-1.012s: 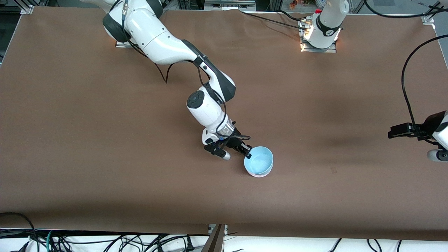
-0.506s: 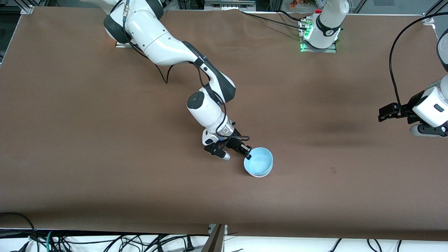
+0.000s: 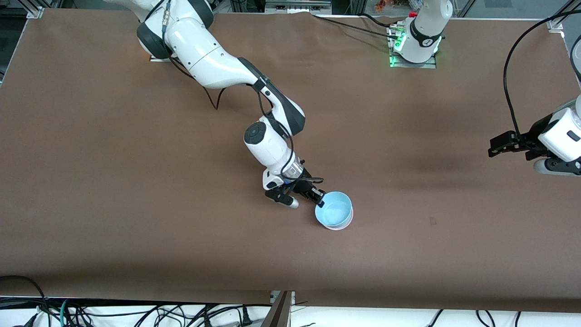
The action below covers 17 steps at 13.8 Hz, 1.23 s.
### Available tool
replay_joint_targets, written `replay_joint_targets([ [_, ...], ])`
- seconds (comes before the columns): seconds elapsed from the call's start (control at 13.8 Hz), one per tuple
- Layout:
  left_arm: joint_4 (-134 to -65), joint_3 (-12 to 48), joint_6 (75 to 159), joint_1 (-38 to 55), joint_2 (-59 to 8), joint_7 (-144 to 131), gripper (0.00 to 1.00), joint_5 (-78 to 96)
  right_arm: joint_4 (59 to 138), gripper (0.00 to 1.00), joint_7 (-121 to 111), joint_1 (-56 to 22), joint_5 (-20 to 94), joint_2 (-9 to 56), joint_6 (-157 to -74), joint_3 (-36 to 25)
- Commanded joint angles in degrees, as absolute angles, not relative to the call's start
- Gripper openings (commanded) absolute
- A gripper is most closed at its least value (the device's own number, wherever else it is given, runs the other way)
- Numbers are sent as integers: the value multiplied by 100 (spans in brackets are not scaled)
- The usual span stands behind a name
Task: Stack pink and blue bowls on white bowl
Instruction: 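Lower the blue bowl into the stack and open the right gripper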
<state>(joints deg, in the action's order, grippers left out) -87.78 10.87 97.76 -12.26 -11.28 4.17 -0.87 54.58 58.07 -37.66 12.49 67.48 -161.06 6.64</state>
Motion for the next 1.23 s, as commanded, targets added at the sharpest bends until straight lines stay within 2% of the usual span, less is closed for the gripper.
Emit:
replay_joint_targets([
  [0.0, -8237, 1107, 9370, -1239, -1309, 475, 100, -35, 5203, 0, 5731, -3814, 1222, 6952, -16163, 642],
  [0.58, -8183, 1099, 9343, -1257, -1362, 475, 100, -53, 5212, 0, 5511, -3806, 1213, 6952, -16154, 642],
  [0.94, -8183, 1099, 9343, -1248, -1389, 483, 100, -61, 5203, 38, 5502, -3797, 1222, 6926, -16128, 554],
  [1.16, -8183, 1090, 9343, -1248, -1389, 475, 100, -62, 5203, 51, 5520, -3762, 1222, 6751, -15734, 562],
])
